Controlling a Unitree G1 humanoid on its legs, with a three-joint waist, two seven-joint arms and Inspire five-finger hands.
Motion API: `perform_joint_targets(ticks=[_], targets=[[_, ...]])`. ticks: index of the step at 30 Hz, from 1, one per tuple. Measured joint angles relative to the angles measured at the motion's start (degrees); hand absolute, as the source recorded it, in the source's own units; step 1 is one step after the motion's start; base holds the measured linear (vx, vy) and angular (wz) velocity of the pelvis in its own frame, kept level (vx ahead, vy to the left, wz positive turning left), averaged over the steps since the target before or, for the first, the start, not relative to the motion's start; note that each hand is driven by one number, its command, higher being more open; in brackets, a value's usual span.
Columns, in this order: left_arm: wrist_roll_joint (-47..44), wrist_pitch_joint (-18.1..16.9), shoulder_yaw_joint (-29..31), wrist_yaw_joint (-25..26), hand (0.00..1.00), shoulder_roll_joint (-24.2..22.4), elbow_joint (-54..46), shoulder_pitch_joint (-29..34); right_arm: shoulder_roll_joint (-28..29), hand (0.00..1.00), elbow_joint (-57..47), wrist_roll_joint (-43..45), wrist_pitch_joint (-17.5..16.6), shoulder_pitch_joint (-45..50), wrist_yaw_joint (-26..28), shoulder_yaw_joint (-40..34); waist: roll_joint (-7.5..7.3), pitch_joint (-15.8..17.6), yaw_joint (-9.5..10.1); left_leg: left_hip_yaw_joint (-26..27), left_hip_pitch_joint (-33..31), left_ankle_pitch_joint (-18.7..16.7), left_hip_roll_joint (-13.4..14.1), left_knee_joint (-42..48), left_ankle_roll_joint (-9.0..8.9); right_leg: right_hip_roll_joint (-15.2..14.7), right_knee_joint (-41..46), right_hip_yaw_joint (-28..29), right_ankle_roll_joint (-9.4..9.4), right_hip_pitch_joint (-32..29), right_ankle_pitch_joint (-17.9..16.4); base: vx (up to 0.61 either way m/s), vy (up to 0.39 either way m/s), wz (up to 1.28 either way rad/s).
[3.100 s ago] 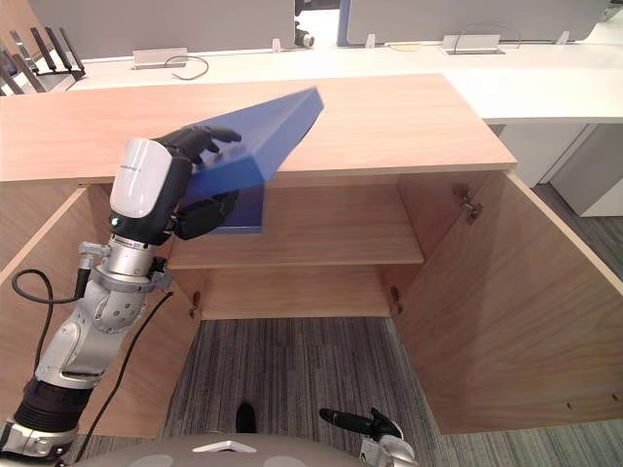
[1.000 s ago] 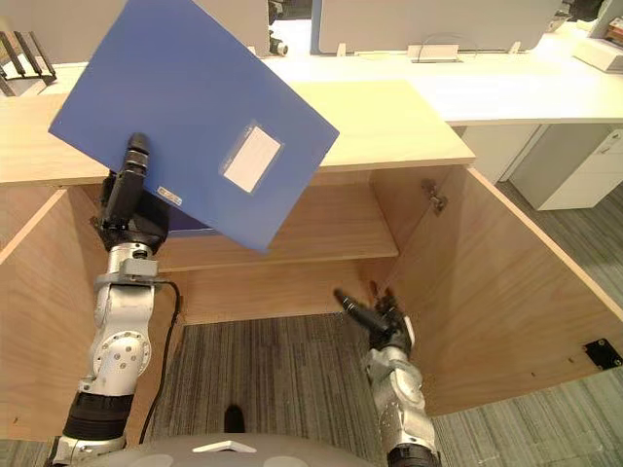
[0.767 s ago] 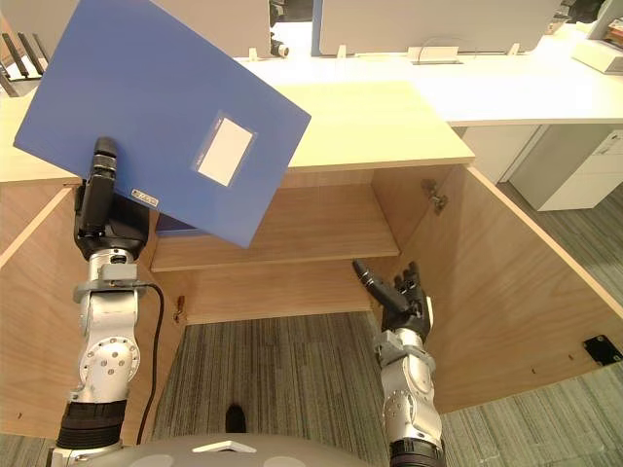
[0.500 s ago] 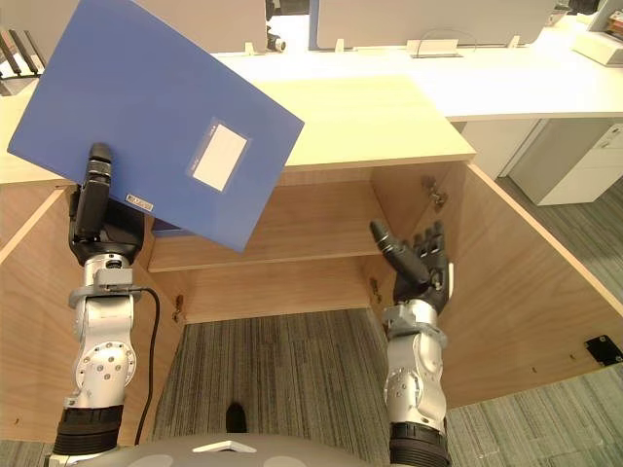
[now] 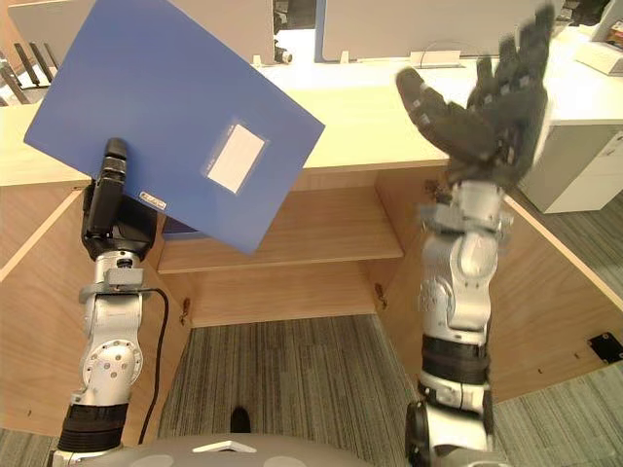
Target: Walk over to the cabinet, pick up the folder, carry it to the office cabinet, place the folder inside the office cabinet, then close the office cabinet door
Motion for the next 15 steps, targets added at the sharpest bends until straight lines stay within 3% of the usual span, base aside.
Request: perform_joint_targets(ticks=[5, 9, 15], targets=[[0.0, 0.0, -2.8, -1.2, 0.0, 0.6, 2.3, -2.5, -3.7, 1.0, 7.6, 2.9, 1.2, -5.7, 4.5, 6.1, 0.02, 0.0, 1.03, -0.4, -0.5, 0.5, -0.1, 0.0, 0.22, 0.0, -0.1, -0.4, 0.25, -0.2, 0.3, -0.03, 0.0, 0.06], [0.1, 0.0, -3.7, -2.3, 0.0, 2.0, 3.4, -2.8, -6.7, 1.0, 14.4, 7.4, 4.8, -10.5, 9.2, 13.6, 0.03, 0.0, 1.57, -0.6, -0.6, 0.7, -0.2, 0.0, 0.3, 0.0, -0.1, -0.5, 0.32, -0.2, 0.4, 0.0, 0.0, 0.0], [0.2, 0.1, -5.7, -3.2, 0.0, 2.8, 3.6, -2.9, -10.8, 1.0, 18.0, 9.7, 6.3, -17.5, 14.2, 20.7, 0.06, 0.0, 2.36, -1.4, -1.0, 1.0, -0.2, 0.0, 0.27, 0.2, -0.1, -1.3, 0.32, -0.2, 0.4, -0.02, -0.009, 0.06]])
